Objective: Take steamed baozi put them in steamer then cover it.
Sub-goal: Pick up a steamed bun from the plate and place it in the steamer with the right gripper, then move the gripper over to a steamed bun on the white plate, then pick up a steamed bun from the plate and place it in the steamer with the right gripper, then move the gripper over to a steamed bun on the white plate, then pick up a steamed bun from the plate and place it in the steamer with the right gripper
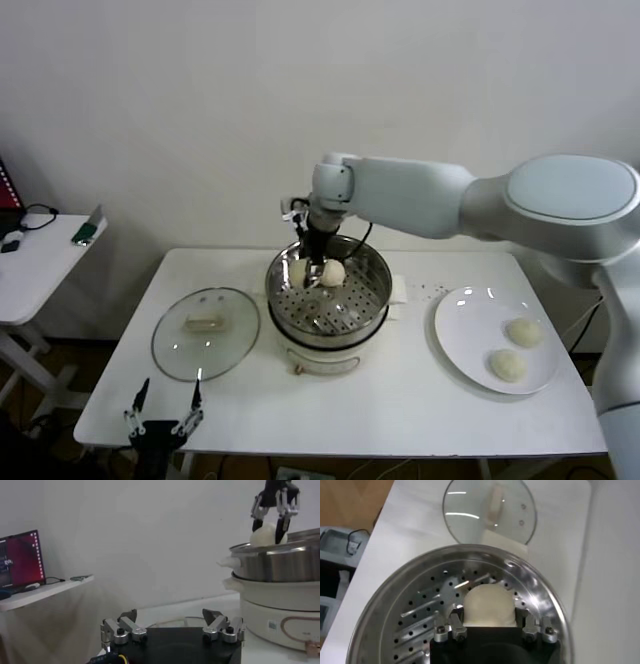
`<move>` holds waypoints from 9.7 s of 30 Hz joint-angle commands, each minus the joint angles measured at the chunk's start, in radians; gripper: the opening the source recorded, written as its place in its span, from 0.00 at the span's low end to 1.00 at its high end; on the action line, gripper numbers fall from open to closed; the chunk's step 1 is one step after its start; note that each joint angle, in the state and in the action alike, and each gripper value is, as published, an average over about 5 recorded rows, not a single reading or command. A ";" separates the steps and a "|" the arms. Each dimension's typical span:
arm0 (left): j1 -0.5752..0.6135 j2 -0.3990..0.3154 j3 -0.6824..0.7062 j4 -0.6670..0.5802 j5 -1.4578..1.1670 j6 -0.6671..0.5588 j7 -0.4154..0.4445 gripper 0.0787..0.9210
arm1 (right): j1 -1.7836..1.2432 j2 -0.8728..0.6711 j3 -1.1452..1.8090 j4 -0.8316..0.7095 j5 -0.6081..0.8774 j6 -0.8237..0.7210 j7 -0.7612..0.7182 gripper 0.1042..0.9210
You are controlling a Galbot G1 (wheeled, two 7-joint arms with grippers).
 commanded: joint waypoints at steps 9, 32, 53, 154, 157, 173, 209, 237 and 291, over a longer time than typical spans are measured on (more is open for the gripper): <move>0.000 0.005 -0.005 0.011 -0.007 -0.004 0.000 0.88 | -0.052 0.057 -0.048 -0.019 0.008 -0.009 0.030 0.72; -0.006 0.008 -0.012 0.016 -0.011 -0.001 -0.001 0.88 | 0.300 -0.575 -0.056 0.377 -0.189 0.074 -0.094 0.88; -0.006 -0.008 -0.035 -0.019 0.000 0.040 -0.002 0.88 | -0.337 -1.090 0.316 0.362 -0.716 0.135 -0.134 0.88; 0.033 -0.048 -0.038 0.017 0.009 0.020 0.017 0.88 | -0.137 -0.090 0.237 0.292 -0.988 0.949 -0.283 0.71; 0.035 -0.048 -0.040 0.021 0.009 0.017 0.017 0.88 | -0.136 -0.096 0.236 0.293 -0.989 0.948 -0.286 0.71; 0.040 -0.048 -0.041 0.034 0.008 0.008 0.010 0.88 | -0.074 -0.171 0.280 0.284 -0.996 0.934 -0.294 0.88; 0.030 -0.048 -0.014 -0.015 0.037 0.039 0.018 0.88 | -0.487 -0.980 0.640 0.044 -0.812 0.241 -0.203 0.88; 0.032 -0.069 -0.040 -0.002 0.052 0.040 0.008 0.88 | -0.645 -0.680 0.864 -0.341 -1.103 0.402 -0.197 0.88; 0.015 -0.066 0.094 -0.057 0.116 0.043 0.032 0.88 | 0.411 -0.377 -0.200 0.179 0.178 0.050 -0.058 0.69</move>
